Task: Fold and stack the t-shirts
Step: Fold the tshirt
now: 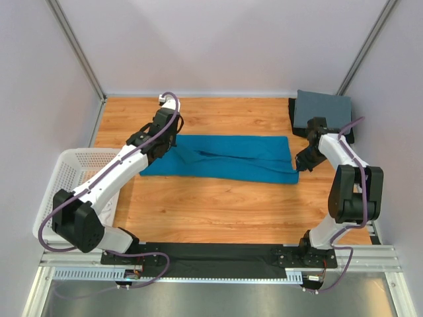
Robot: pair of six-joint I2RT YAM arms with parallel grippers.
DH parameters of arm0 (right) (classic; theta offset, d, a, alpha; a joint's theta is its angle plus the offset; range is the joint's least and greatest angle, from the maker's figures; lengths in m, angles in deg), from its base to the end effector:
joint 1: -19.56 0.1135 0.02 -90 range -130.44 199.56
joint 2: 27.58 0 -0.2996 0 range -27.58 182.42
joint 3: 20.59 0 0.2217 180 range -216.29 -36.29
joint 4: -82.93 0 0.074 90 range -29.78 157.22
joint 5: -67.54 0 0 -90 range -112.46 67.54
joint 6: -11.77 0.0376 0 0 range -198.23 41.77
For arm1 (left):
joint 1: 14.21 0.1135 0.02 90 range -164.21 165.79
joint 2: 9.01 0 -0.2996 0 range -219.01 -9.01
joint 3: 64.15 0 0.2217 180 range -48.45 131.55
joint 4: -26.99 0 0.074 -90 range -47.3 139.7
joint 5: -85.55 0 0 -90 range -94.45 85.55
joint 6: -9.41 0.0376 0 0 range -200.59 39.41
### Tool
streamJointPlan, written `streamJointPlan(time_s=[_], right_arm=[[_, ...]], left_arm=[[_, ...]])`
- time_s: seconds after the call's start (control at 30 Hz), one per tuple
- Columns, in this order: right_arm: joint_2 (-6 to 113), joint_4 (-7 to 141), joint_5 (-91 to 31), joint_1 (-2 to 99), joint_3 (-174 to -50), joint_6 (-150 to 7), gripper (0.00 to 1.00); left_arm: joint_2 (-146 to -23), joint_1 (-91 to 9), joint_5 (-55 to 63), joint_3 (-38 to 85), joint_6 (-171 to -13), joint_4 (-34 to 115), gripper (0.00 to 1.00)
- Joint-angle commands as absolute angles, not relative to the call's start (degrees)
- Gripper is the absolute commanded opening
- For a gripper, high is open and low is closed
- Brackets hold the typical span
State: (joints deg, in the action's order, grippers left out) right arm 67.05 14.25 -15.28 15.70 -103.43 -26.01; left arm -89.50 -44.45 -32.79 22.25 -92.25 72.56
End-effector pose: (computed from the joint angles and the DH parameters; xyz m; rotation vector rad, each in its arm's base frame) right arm 0.2787 -0.0235 0.2571 1.3947 2.5859 -0.0678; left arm 0.2452 -0.1223 0.3635 0.0956 2.1688 0.1461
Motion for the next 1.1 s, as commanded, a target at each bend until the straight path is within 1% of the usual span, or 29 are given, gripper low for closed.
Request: streamJointPlan(time_s=[0.0, 0.23, 0.5, 0.8, 1.07], right_arm=[[68.7, 13.3, -14.6, 15.3, -106.1, -26.4, 0.01], [70.7, 14.8, -14.3, 15.3, -107.1, -26.8, 0.0], [74.1, 15.5, -13.7, 15.2, -112.0, -28.7, 0.0], [75.9, 15.8, -13.9, 15.3, -114.1, -29.5, 0.0], [77.4, 16.2, -14.5, 15.3, -115.8, -30.0, 0.0]], left_arm=[[-90.1, -44.1, -32.3, 24.2, -90.0, 69.4, 0.0], [-92.0, -44.1, -31.6, 23.8, -90.1, 68.4, 0.0], [-93.7, -43.7, -33.5, 23.9, -90.5, 69.1, 0.0], [-91.9, -41.9, -37.8, 23.5, -93.6, 72.0, 0.0], [-91.2, -40.8, -39.2, 22.8, -94.6, 72.3, 0.0]])
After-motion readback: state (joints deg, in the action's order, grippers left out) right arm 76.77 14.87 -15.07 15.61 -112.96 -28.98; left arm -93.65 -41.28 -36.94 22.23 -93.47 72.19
